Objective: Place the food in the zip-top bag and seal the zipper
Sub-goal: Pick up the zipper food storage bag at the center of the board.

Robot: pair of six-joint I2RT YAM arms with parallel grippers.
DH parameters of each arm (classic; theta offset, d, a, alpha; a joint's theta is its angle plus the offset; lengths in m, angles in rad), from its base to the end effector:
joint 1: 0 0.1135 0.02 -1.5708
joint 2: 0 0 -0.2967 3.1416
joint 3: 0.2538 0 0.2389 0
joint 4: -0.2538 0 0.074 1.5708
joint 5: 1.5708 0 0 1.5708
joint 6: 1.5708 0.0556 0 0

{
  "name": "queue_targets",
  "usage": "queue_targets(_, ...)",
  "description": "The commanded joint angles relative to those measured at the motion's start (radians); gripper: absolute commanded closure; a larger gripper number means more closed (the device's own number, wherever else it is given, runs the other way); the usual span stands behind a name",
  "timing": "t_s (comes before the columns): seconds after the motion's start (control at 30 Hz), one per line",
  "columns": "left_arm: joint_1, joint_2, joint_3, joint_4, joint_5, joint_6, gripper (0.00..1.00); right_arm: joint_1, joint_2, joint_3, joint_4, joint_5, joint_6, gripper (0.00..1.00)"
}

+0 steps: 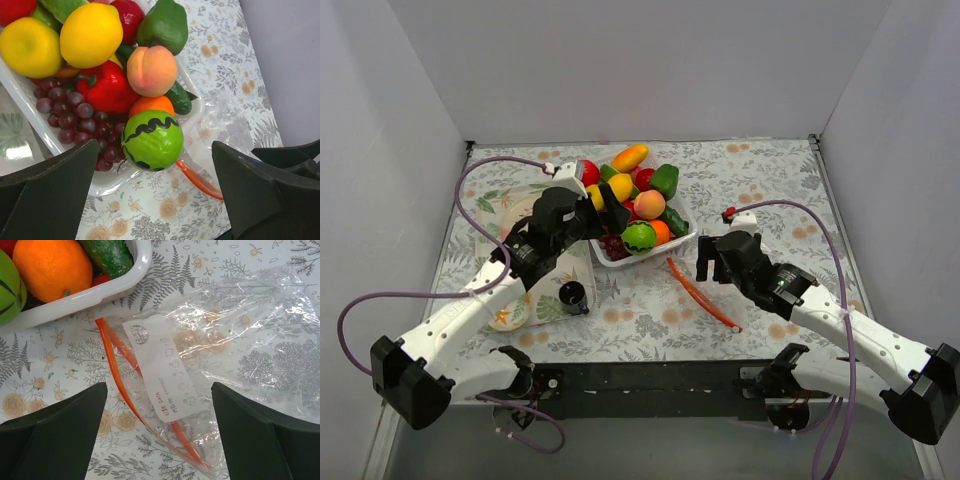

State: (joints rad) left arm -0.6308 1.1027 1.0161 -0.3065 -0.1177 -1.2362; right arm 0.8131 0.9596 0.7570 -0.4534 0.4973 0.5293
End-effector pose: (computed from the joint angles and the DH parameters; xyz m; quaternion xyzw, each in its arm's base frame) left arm 0.1985 -0.1369 0.3685 -0.2786 0.7827 -0.4165 0.3692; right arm 0.1469 0.1167 0.2938 -0.0154 0.8762 0.0933 0.4725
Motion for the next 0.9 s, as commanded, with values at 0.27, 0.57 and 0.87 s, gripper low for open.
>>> queue_targets(0.27,-0.001,-0.009,-0.043,-0.068,-0.005,-0.043,0.02,0.182,0.08,-0.044,-0.053,0.067,0.055,0.13)
queue_targets(0.57,-0.003,-0.099,-0.09,-0.082,-0.011,-0.031,0.02,0.27,0.293,-0.047,-0.002,0.144,-0.015,0.25)
queue_targets(0.87,-0.001,-0.118,-0.099,-0.095,-0.014,-0.036,0.02,0.27,0.427,0.024,0.049,0.153,-0.089,0.34)
